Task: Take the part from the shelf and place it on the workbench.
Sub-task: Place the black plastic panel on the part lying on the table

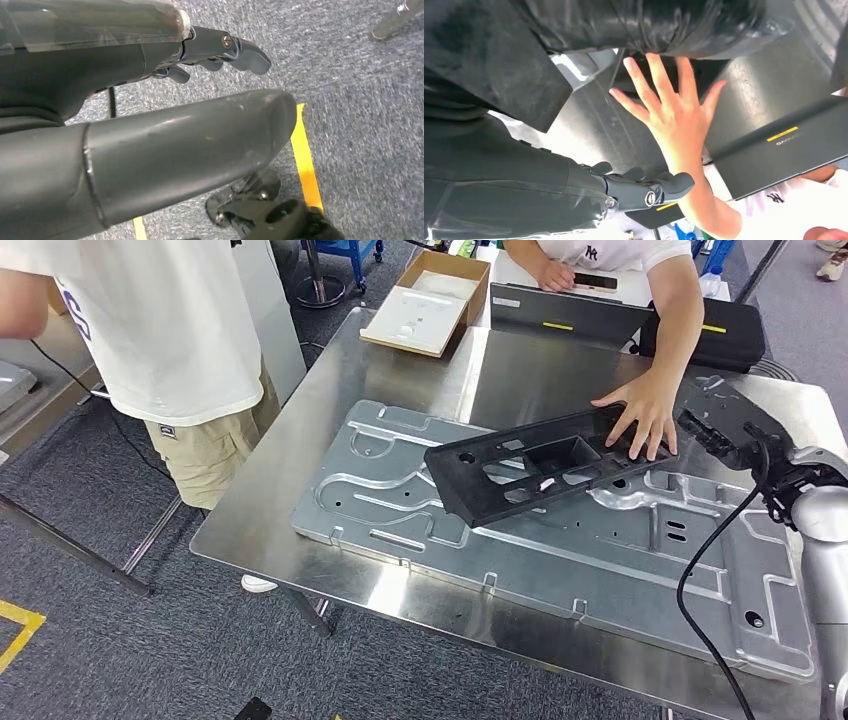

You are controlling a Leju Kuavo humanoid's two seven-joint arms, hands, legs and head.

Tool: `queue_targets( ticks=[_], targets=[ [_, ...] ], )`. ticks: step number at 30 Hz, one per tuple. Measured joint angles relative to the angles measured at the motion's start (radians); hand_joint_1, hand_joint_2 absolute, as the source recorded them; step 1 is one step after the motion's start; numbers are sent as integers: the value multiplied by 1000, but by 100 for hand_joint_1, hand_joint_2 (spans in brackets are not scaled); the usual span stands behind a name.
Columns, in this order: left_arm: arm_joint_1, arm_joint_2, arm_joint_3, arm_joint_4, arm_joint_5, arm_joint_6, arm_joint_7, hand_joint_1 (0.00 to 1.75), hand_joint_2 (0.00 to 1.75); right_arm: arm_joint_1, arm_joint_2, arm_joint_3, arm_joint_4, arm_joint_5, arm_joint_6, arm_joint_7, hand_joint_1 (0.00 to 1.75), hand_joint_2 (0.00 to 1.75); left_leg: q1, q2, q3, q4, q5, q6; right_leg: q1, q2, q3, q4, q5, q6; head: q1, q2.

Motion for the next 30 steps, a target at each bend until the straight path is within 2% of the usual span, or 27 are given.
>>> queue_targets(
  ticks=[2, 3, 4, 6, 8, 9, 11, 12, 13, 14, 15, 17, 19, 20, 22, 23, 25, 27, 28, 29, 30],
  targets=[
    [-2, 1, 0, 0, 0, 0, -1, 0, 0, 22, 0, -11, -20, -6, -10, -3, 0, 0, -2, -2, 64, -133, 51, 11, 4, 2, -1, 2, -1, 3, 0, 0],
    [-3, 1, 0, 0, -1, 0, -2, 0, 0, 33, 0, -17, -29, -7, -18, -5, 0, 0, -4, -3, 83, -173, 60, 15, 5, 3, -2, 2, -1, 6, 0, 0],
    [-3, 1, 1, 0, -1, 0, -2, 0, 0, 46, 1, -22, -40, -4, -29, -8, 0, 0, -6, -3, 90, -190, 60, 17, 5, 4, -3, 2, 0, 11, 0, 0],
    [-3, 1, 1, 1, -3, 1, -2, 0, 0, 77, 6, -31, -64, 16, -61, -13, 0, 0, -7, -3, 93, -196, 64, 22, 4, 5, -4, -1, 3, 23, 0, 0],
    [-3, 1, 1, 1, -3, 2, -1, 0, 0, 102, 15, -41, -87, 42, -88, -15, 0, 0, -4, -2, 97, -209, 73, 31, 1, 4, -9, 15, -12, 34, 0, 0],
    [-3, 1, 1, 2, -3, 3, 0, 0, 0, 111, 20, -48, -95, 52, -98, -15, 0, 0, -2, -1, 99, -215, 77, 35, -1, 3, -23, 46, -33, 38, 0, 0],
    [-3, 1, 1, 3, -4, 3, 2, 0, 0, 135, 35, -70, -111, 76, -118, -16, 0, 0, -2, 0, 100, -218, 79, 39, -3, 2, -72, 155, -92, 45, 0, 0],
    [-2, 1, 2, 4, -4, 4, 3, 0, 0, 152, 45, -84, -122, 92, -128, -18, 0, 0, -2, 1, 100, -218, 79, 40, -5, 2, -97, 207, -112, 47, 0, 0],
    [0, 1, 2, 5, -6, 4, 5, 0, 0, 168, 59, -100, -136, 111, -139, -22, 0, 0, -2, 0, 100, -217, 79, 40, -7, 2, -111, 236, -115, 49, 0, 0],
    [2, 1, 2, 6, -7, 4, 6, 0, 0, 179, 75, -117, -152, 134, -151, -29, 0, 0, -3, 0, 100, -215, 78, 40, -8, 2, -108, 230, -100, 49, 0, 0],
    [3, 0, 2, 6, -9, 4, 8, 0, 0, 186, 91, -133, -168, 155, -161, -36, 0, 0, -2, 0, 100, -213, 76, 38, -10, 1, -88, 189, -70, 50, 0, 0],
    [4, 0, 3, 6, -10, 5, 11, 0, 0, 190, 125, -166, -208, 193, -182, -53, 0, 0, -4, 1, 99, -205, 70, 30, -9, 0, -29, 70, -18, 46, 0, 0],
    [4, 0, 4, 6, -13, 8, 16, 0, 0, 199, 160, -190, -246, 224, -198, -70, 0, 0, -7, 1, 97, -199, 66, 20, -4, -1, 0, 9, -6, 37, 0, 0],
    [4, 0, 5, 6, -15, 10, 19, 0, 0, 206, 178, -198, -264, 240, -206, -80, 0, 0, -8, 1, 97, -199, 66, 15, -1, 0, 0, 6, -8, 30, 0, 0],
    [5, -1, 6, 6, -20, 12, 24, 0, 0, 220, 215, -212, -303, 266, -221, -98, 0, 0, -7, 1, 95, -196, 61, 5, -3, 1, -1, 4, -4, 17, 0, 0],
    [5, -2, 6, 6, -21, 13, 27, 0, 0, 224, 233, -219, -323, 275, -226, -104, 0, 0, -6, 1, 89, -180, 48, -1, -4, 1, -1, 2, -3, 9, 0, 0],
    [5, -3, 7, 6, -21, 13, 34, 0, 0, 229, 266, -233, -354, 287, -232, -109, 0, 0, -3, 1, 50, -90, -9, -11, -5, 0, 0, -1, -1, -2, 0, 0],
    [7, -4, 9, 6, -21, 13, 40, 0, 0, 235, 291, -243, -373, 295, -234, -110, 0, 0, -3, 1, -9, 42, -69, -15, -2, 0, -2, 0, -1, -7, 0, 0],
    [8, -4, 9, 6, -21, 13, 41, 0, 0, 239, 300, -246, -378, 297, -234, -110, 0, 0, -3, 1, -26, 81, -79, -16, -1, 1, -2, 0, -1, -8, 0, 0],
    [9, -4, 9, 6, -21, 13, 42, 0, 0, 242, 309, -250, -383, 299, -234, -110, 0, 0, -3, 1, -26, 83, -69, -14, 1, 2, -1, 0, -1, -8, 0, 0],
    [9, -4, 10, 6, -21, 13, 42, 0, 0, 244, 316, -253, -388, 300, -234, -110, 0, 0, -3, 1, -5, 41, -40, -10, 2, 2, 0, 1, -1, -7, 0, 0]
  ],
)
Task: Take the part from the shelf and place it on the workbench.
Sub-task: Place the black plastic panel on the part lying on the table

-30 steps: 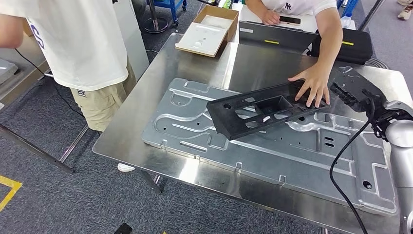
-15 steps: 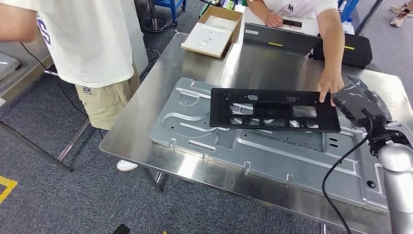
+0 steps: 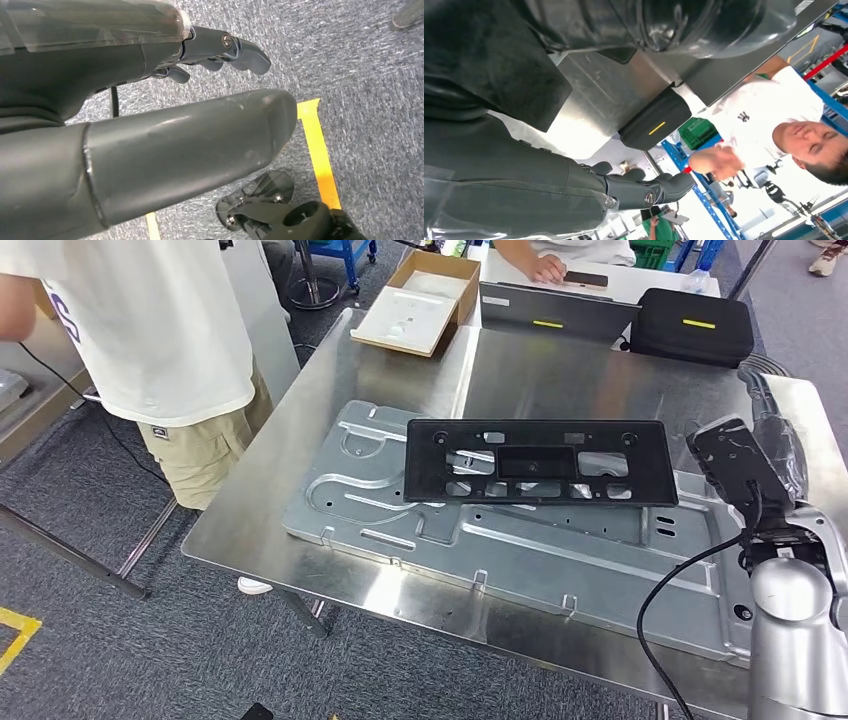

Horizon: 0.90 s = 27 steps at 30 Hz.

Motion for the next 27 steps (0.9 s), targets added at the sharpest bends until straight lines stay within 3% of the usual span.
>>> queue_targets(
  ticks=[2, 3, 4, 8, 10, 12, 13, 14, 15, 17, 19, 21, 23, 25, 27],
  targets=[
    [-1, 0, 1, 0, 0, 0, 0, 0, 0, 1, 10, -7, -9, 2, 0, 0, 0, 0, -2, -1, 71, -143, 65, 12, 2, 1, 2, 1, -1, 1, 0, 0],
    [-2, 0, 2, 0, 0, 0, 0, 0, 0, 1, 14, -10, -13, 2, 0, 0, 0, 0, -4, -1, 99, -199, 84, 18, 4, 2, 2, 1, 0, 4, 0, 0],
    [-2, 0, 3, 0, 0, 0, 0, 0, 0, 1, 17, -14, -15, 2, 0, 0, 0, 0, -6, -1, 114, -230, 91, 22, 5, 3, 1, 2, 0, 7, 0, 0],
    [-2, -1, 11, 0, 0, -2, 23, 0, 0, 1, 30, -25, -20, 11, 9, -8, 0, 0, -5, 1, 121, -255, 101, 38, 4, 2, -3, 7, -5, 28, 0, 0],
    [-5, -2, 17, 0, 0, -5, 50, 0, 0, -2, 38, -33, -22, 24, 14, -14, 0, 0, -1, 3, 124, -265, 110, 49, 1, 2, -31, 73, -50, 35, 0, 0],
    [-5, -2, 24, 0, 1, -11, 82, 0, 0, -4, 51, -39, -22, 42, 16, -16, 0, 0, -1, 5, 122, -264, 114, 52, -1, 1, -88, 201, -117, 42, 1, 0],
    [-4, -3, 29, 0, 3, -15, 96, 0, 0, -4, 58, -40, -22, 49, 17, -18, 0, 0, -2, 6, 120, -263, 115, 53, -3, 1, -111, 252, -136, 45, 1, 0],
    [-3, -3, 34, 0, 5, -18, 107, 0, 0, -4, 66, -40, -22, 56, 18, -19, 0, 0, -2, 7, 118, -260, 115, 53, -4, 1, -117, 269, -134, 47, 1, 0],
    [-3, -4, 39, 0, 7, -22, 114, 0, 0, -6, 72, -40, -22, 61, 18, -21, 0, 0, -2, 7, 116, -256, 115, 52, -6, 0, -105, 248, -114, 48, 1, 0],
    [-3, -7, 46, 0, 10, -26, 121, 0, 0, -10, 83, -40, -25, 69, 16, -25, 0, 0, -2, 5, 111, -247, 112, 48, -9, -1, -35, 120, -52, 47, 1, 0],
    [-3, -8, 54, 0, 11, -30, 124, 0, 0, -14, 93, -40, -29, 75, 14, -29, 0, 0, -4, 3, 104, -238, 111, 39, -6, 0, 11, 24, -19, 41, 0, 0],
    [-2, -9, 62, 0, 11, -33, 125, 0, 0, -15, 104, -40, -33, 76, 13, -31, 0, 0, -6, 2, 98, -235, 115, 28, 0, 1, 10, 12, -12, 32, 0, 0],
    [-1, -9, 68, 0, 11, -35, 126, 0, 0, -16, 115, -40, -36, 77, 11, -33, 0, 0, -4, 1, 90, -226, 107, 17, -4, -1, 3, 8, -2, 17, 0, 0],
    [0, -10, 72, 0, 12, -37, 126, 0, 0, -17, 126, -40, -41, 78, 11, -36, 0, 0, -2, 0, 66, -162, 48, 6, -7, -4, -8, 2, 12, 2, 0, 0],
    [0, -10, 75, 0, 12, -38, 126, 0, 0, -17, 136, -39, -45, 79, 10, -38, 0, 0, 1, 1, 27, -41, -38, -1, -5, -5, -26, 2, 26, -5, 0, 0]
  ],
)
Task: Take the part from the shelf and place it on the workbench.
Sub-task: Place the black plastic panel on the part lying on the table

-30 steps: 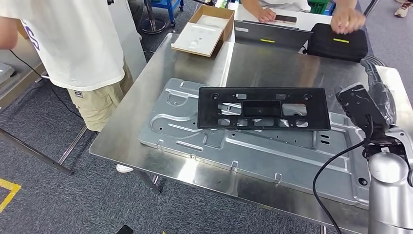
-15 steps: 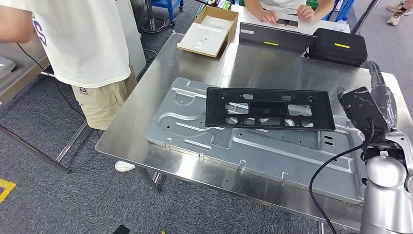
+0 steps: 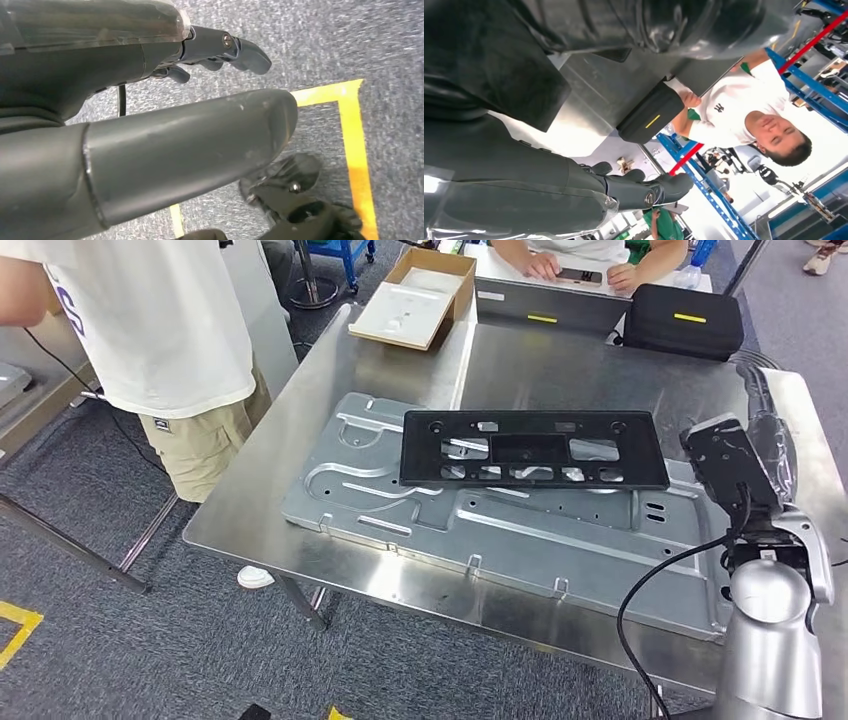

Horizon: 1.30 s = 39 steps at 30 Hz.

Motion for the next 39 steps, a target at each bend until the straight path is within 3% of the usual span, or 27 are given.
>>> queue_targets(
  ticks=[1, 2, 3, 5, 7, 10, 12, 15, 16, 17, 18, 20, 22, 23, 25, 27, 30, 31, 32, 33, 34, 35, 37, 39],
  targets=[
    [0, 0, 2, 0, 0, 0, 0, 0, 0, 1, 4, 0, -1, 0, 0, -1, 0, 0, 1, 0, -11, 49, -26, -2, 1, 0, -11, 1, 8, 0, 0, 0],
    [0, 0, 4, 0, 0, -1, 0, 0, 0, 1, 8, 0, -1, 0, 0, -2, 0, 0, 1, 0, -7, 66, -35, -2, 2, 0, -21, 2, 15, 0, 0, 0],
    [0, 0, 6, 0, 0, -2, 0, 0, 0, 2, 11, 0, -2, 0, 0, -4, 0, 0, 1, 0, 16, 47, -25, -1, 3, 0, -32, 2, 23, 2, 0, 0],
    [-2, 0, 8, 0, -1, -4, 0, 0, 0, 3, 16, 0, -8, 0, -1, -6, 0, 0, 0, 0, 111, -91, 16, 7, 4, 1, -49, 5, 40, 7, 0, 0],
    [-4, 1, 11, 0, -2, -7, -1, 0, 0, 3, 20, -1, -17, 1, -3, -9, 0, 0, -5, -1, 178, -204, 45, 17, 6, 1, -58, 4, 56, 18, 0, 0],
    [-3, 2, 16, 0, -5, -11, -4, 0, 0, 4, 25, -2, -21, 3, -5, -10, 0, 0, -9, 0, 176, -223, 72, 32, 3, 1, -60, -6, 77, 37, 0, 0],
    [-3, 1, 16, 0, -9, -13, -4, 0, 0, 6, 28, -4, -24, 5, -5, -10, 0, 0, -5, 6, 163, -232, 101, 49, 2, 4, -73, 18, 39, 45, 1, 0],
    [-4, 0, 17, 0, -11, -14, -4, 0, 0, 9, 29, -7, -26, 8, -4, -11, 0, 0, -4, 12, 121, -234, 138, 62, -2, 5, -116, 185, -111, 53, 2, 0],
    [-3, 0, 17, 0, -12, -14, -4, 0, 0, 11, 30, -8, -26, 9, -4, -11, 0, 0, -4, 12, 104, -231, 149, 61, -3, 5, -123, 243, -138, 57, 2, 0],
    [-3, 0, 17, 0, -12, -15, -4, 0, 0, 12, 31, -9, -26, 9, -4, -11, 0, 0, -5, 13, 87, -228, 159, 59, -4, 5, -115, 273, -138, 59, 2, 0],
    [-2, 0, 17, 0, -13, -15, -4, 0, 0, 13, 32, -10, -26, 9, -4, -11, 0, 0, -4, 14, 71, -224, 168, 57, -4, 5, -91, 269, -119, 61, 2, 0],
    [-2, -1, 17, 0, -14, -16, -5, 0, 0, 12, 33, -10, -27, 9, -4, -12, 0, 0, -4, 14, 42, -211, 182, 50, -5, 4, 5, 167, -79, 59, 2, 0],
    [-3, -1, 18, 0, -17, -17, -6, 0, 0, 12, 33, -11, -32, 10, -4, -14, 0, 0, -6, 14, 22, -197, 193, 40, 0, 5, 96, 39, -88, 50, 2, 0],
    [-3, -1, 18, 0, -17, -17, -7, 0, 0, 11, 33, -11, -34, 10, -4, -15, 0, 0, -7, 13, 17, -195, 200, 34, 3, 5, 115, 5, -99, 44, 2, 0],
    [-2, -1, 19, 0, -19, -16, -12, 0, 0, 12, 33, -12, -37, 10, -4, -16, 0, 0, -7, 13, 10, -194, 211, 21, 4, 3, 113, -12, -97, 29, 2, 0],
    [-1, -1, 20, 0, -23, -15, -21, 0, 0, 13, 34, -12, -38, 10, -4, -16, 0, 0, -4, 11, -4, -170, 179, 10, 0, 1, 100, -17, -80, 12, 1, 0],
    [0, -2, 21, 0, -30, -12, -29, 0, 0, 17, 37, -12, -41, 10, -4, -16, 0, 0, 1, 9, -52, -11, 47, -5, 0, -1, 66, -18, -51, -2, 0, 0],
    [0, -2, 21, 0, -32, -11, -29, 0, 0, 20, 38, -12, -41, 10, -4, -16, 0, 0, 2, 9, -62, 45, 26, -8, 0, -1, 53, -17, -41, -2, 0, 0],
    [0, -2, 21, 0, -33, -10, -30, 0, 0, 23, 38, -13, -41, 10, -4, -16, 0, 0, 3, 9, -59, 72, 32, -9, 1, -1, 41, -14, -33, 0, 0, 0],
    [0, -2, 21, 0, -34, -9, -31, 0, 0, 26, 39, -14, -42, 10, -4, -16, 0, 0, 3, 9, -41, 68, 53, -9, 1, 0, 29, -12, -26, 2, 0, 0],
    [0, -1, 21, 0, -35, -8, -32, 0, 0, 29, 39, -15, -42, 10, -4, -16, 0, 0, 3, 9, -2, 24, 79, -6, 1, 0, 19, -10, -19, 5, 0, 0],
    [-1, -1, 21, 0, -36, -8, -33, 0, 0, 30, 39, -17, -44, 10, -4, -16, 0, 0, 3, 8, 50, -47, 92, -2, 1, 0, 12, -7, -14, 9, 0, 0],
    [-3, -1, 21, 0, -36, -7, -36, 0, 0, 30, 40, -21, -48, 10, -4, -17, 0, 0, -1, 6, 135, -175, 91, 9, 3, -1, 4, -3, -5, 19, 0, 0],
    [-3, 0, 21, 0, -39, -6, -38, 0, 0, 31, 41, -25, -51, 10, -5, -17, 0, 0, -4, 6, 153, -214, 84, 19, 5, -2, 3, -5, 5, 32, 0, 0]
  ],
)
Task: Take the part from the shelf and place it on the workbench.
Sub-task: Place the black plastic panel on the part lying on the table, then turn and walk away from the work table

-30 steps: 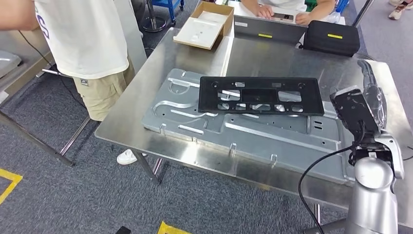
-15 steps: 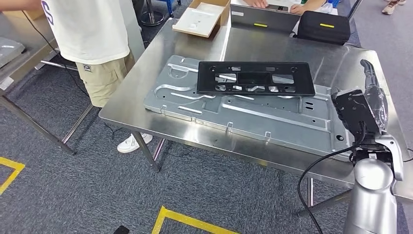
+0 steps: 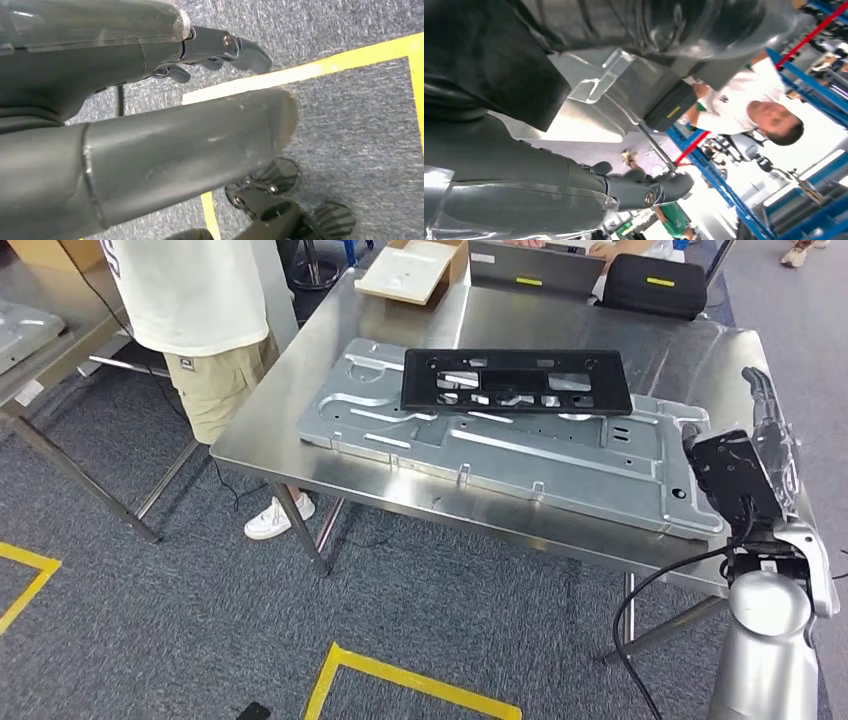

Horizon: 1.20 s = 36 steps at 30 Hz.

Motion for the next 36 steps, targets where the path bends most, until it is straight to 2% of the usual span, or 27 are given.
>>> queue_targets(
  ticks=[2, 3, 4, 6, 7, 8, 9, 11, 12, 13, 15, 16, 18, 19, 21, 22, 23, 24, 26, 27, 28, 30, 32, 33, 34, 36],
  targets=[
    [1, 0, 0, 0, -5, 1, -2, 0, 0, 3, 1, -2, -1, 0, 0, -2, 0, 0, 4, 3, -3, -10, 13, 18, 0, 1, -4, 3, -1, 12, 0, 0],
    [1, 0, 0, 0, -6, 2, -3, 0, 0, 4, 1, -4, -2, -1, -1, -4, 0, 0, 6, 5, -5, -16, 21, 28, -1, 2, -13, 22, -18, 15, 0, 0],
    [1, 0, 0, 0, -8, 4, -4, 0, 0, 7, 1, -7, -3, -2, -2, -7, 0, 0, 7, 7, -8, -20, 29, 36, -2, 3, -32, 66, -49, 18, 0, 0],
    [1, 0, 0, 0, -12, 7, -6, 0, 0, 20, 2, -16, -5, -6, -7, -11, 0, 0, 5, 8, -20, -19, 39, 42, -3, 5, -85, 198, -125, 23, 0, 0],
    [3, 0, 0, 0, -14, 9, -7, 0, 0, 29, 3, -22, -6, -8, -9, -11, 0, 0, 3, 8, -25, -18, 41, 43, -3, 5, -105, 253, -148, 26, 0, 0],
    [4, 0, 0, 0, -14, 9, -8, 0, 0, 38, 5, -27, -6, -11, -11, -11, 0, 0, 2, 8, -29, -16, 43, 42, -3, 5, -107, 271, -148, 26, 0, 0],
    [5, 0, 0, 0, -15, 10, -9, 0, 0, 46, 6, -32, -6, -12, -12, -12, 0, 0, 2, 8, -32, -13, 44, 42, -3, 5, -87, 248, -130, 25, 0, 0],
    [5, 0, 0, 0, -17, 10, -11, 0, 0, 59, 9, -44, -6, -14, -14, -15, 0, 0, 1, 8, -35, -7, 43, 39, -2, 4, -9, 118, -76, 19, 0, 0],
    [4, 0, 0, 0, -18, 10, -12, 0, 0, 67, 12, -51, -6, -14, -16, -18, 0, 0, -1, 7, -37, -2, 41, 36, 0, 3, 25, 55, -58, 13, 0, 0],
    [3, 0, 0, 0, -20, 10, -14, 0, 0, 76, 15, -60, -6, -14, -18, -21, 0, 0, -3, 7, -40, 1, 41, 32, 3, 3, 44, 15, -50, 8, 0, 0],
    [4, 0, 0, 0, -23, 10, -15, 0, 0, 93, 22, -76, -6, -13, -24, -28, 0, 0, -6, 7, -46, 4, 42, 22, 7, 4, 49, -5, -49, 0, 0, 0],
    [4, 1, 0, 0, -24, 10, -16, 0, 0, 101, 26, -84, -6, -12, -27, -29, 0, 0, -5, 7, -48, 5, 40, 17, 4, 4, 48, -7, -47, -5, 0, 0],
    [2, 0, 0, 0, -26, 10, -16, 0, 0, 116, 39, -104, -5, -9, -33, -30, 0, 0, -5, 5, -63, 39, 12, 6, -3, 4, 50, -14, -42, -17, 0, 0],
    [2, 0, 0, 0, -27, 10, -17, 0, 0, 126, 48, -119, -4, -9, -37, -30, 0, 0, -3, 4, -83, 85, -17, 1, -6, 2, 51, -18, -39, -22, 0, 0],
    [4, 0, 0, 0, -26, 6, -14, 0, 0, 151, 69, -152, 0, -14, -45, -33, 0, 0, 0, 3, -139, 213, -81, -6, -5, 0, 48, -17, -39, -24, 0, 0],
    [6, 0, 1, 0, -25, 2, -10, 0, 0, 162, 79, -170, 4, -19, -48, -36, 0, 0, 2, 3, -162, 263, -96, -8, -5, -1, 47, -15, -39, -25, -1, 0],
    [8, 0, 2, 0, -23, -2, -4, 0, 0, 171, 88, -188, 8, -24, -50, -40, 0, 0, 3, 3, -170, 280, -91, -10, -6, 0, 45, -13, -39, -24, -1, 0],
    [9, 1, 3, 0, -21, -6, 1, 0, 0, 176, 95, -202, 12, -28, -51, -43, 0, 0, 5, 3, -158, 256, -68, -10, -7, 1, 44, -10, -39, -24, -1, 0],
    [9, 2, 6, 0, -17, -10, 6, 0, 0, 181, 106, -221, 17, -33, -52, -47, 0, 0, 7, 3, -96, 129, -3, -9, -7, 5, 44, -4, -42, -20, -1, 0],
    [8, 2, 8, 0, -17, -10, 6, 0, 0, 182, 109, -227, 18, -33, -52, -47, 0, 0, 7, 2, -68, 69, 18, -7, -6, 7, 43, -1, -43, -16, 0, 0],
    [7, 2, 10, 0, -16, -11, 7, 0, 0, 182, 112, -233, 19, -33, -52, -48, 0, 0, 6, 1, -51, 33, 27, -4, -4, 8, 41, 1, -43, -11, 0, 0],
    [6, 2, 15, 0, -16, -11, 9, 0, 0, 183, 117, -240, 20, -34, -52, -48, 0, 0, 3, 1, -46, 15, 30, 4, -3, 10, 38, 0, -39, 1, 0, 0],
    [6, 2, 17, 0, -16, -11, 10, 0, 0, 184, 121, -246, 20, -34, -52, -48, 0, 0, 5, 2, -47, 8, 43, 19, -6, 9, 36, 2, -43, 12, 0, 0],
    [6, 2, 18, 0, -16, -11, 10, 0, 0, 185, 122, -249, 20, -34, -52, -48, 0, 0, 6, 4, -48, 3, 50, 27, -7, 9, 27, 23, -64, 16, 0, 0],
    [5, 2, 19, 0, -16, -11, 11, 0, 0, 185, 123, -253, 21, -33, -52, -48, 0, 0, 7, 5, -51, 0, 57, 34, -8, 9, 11, 64, -96, 19, 0, 0],
    [5, 2, 20, 0, -16, -12, 17, 0, 0, 186, 125, -260, 23, -33, -52, -48, 0, 0, 5, 6, -61, 2, 62, 40, -8, 8, -38, 187, -172, 23, 0, 0]
  ],
)
